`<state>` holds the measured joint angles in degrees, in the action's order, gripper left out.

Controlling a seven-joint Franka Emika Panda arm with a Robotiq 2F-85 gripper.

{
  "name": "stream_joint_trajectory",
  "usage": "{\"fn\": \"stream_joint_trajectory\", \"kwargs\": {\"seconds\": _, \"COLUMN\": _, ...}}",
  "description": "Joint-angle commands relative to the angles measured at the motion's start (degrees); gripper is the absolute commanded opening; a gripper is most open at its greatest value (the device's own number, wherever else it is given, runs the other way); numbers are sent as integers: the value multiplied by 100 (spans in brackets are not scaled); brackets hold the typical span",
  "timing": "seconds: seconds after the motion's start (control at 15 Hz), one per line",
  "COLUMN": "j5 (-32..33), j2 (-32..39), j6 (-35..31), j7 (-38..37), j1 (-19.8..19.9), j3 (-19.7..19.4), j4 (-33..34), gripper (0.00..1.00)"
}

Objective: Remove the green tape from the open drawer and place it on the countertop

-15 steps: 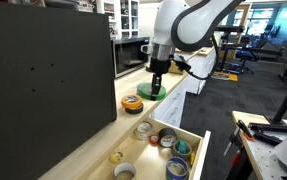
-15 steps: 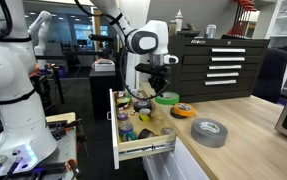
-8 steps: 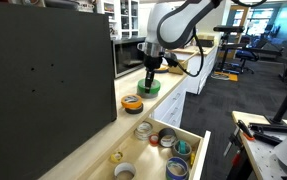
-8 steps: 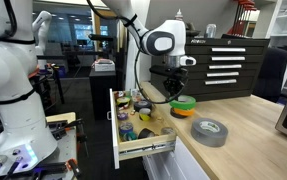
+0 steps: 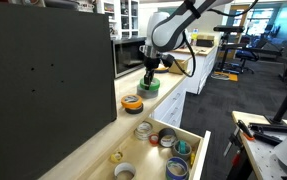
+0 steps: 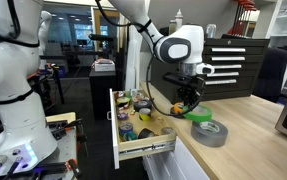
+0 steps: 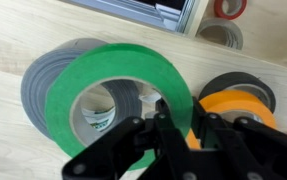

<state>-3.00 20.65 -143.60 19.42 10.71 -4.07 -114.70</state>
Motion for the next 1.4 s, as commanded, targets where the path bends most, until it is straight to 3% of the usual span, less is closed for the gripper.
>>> {"fn": "stream_joint_trajectory", "kwargs": {"seconds": 0.0, "j5": -220, "j2": 201, "j6": 71, "j7": 207, "j1": 297, "j3": 75, "j4": 236, "gripper": 7}}
{"fn": "stream_joint_trajectory", "kwargs": {"seconds": 0.27, "j5": -479, "j2": 332, "j6": -57, "j7": 504, "j1": 531, "j3": 182, "j4": 217, "gripper": 6}}
{"fn": "stream_joint_trajectory", "kwargs": {"seconds": 0.33, "j5": -554, "j2": 347, "j6": -30, "j7": 538, "j1": 560, "j3": 209, "j4": 208, "gripper": 13}}
{"fn": "stream_joint_trajectory", "kwargs": {"seconds": 0.4, "j5": -569, "j2": 331, "j6": -51, "j7": 581, "j1": 562, "j3": 228, "j4": 171, "gripper": 49}}
{"fn": "stream_joint_trajectory", "kwargs": {"seconds": 0.53, "j5": -576, "j2": 250, "j6": -98, "j7": 703, "j1": 541, "j3": 279, "j4": 79, "gripper": 51}}
{"fn": "stream_joint_trajectory", "kwargs": {"seconds": 1.0, "j5": -431, "j2": -162, "j6": -154, "j7": 893, "j1": 357, "j3": 490, "j4": -200, "gripper": 96}}
{"fn": "stream_joint_trajectory", "kwargs": {"seconds": 1.33, "j5": -248, "j2": -748, "j6": -170, "j7": 894, "j1": 92, "j3": 555, "j4": -609, "gripper": 100}}
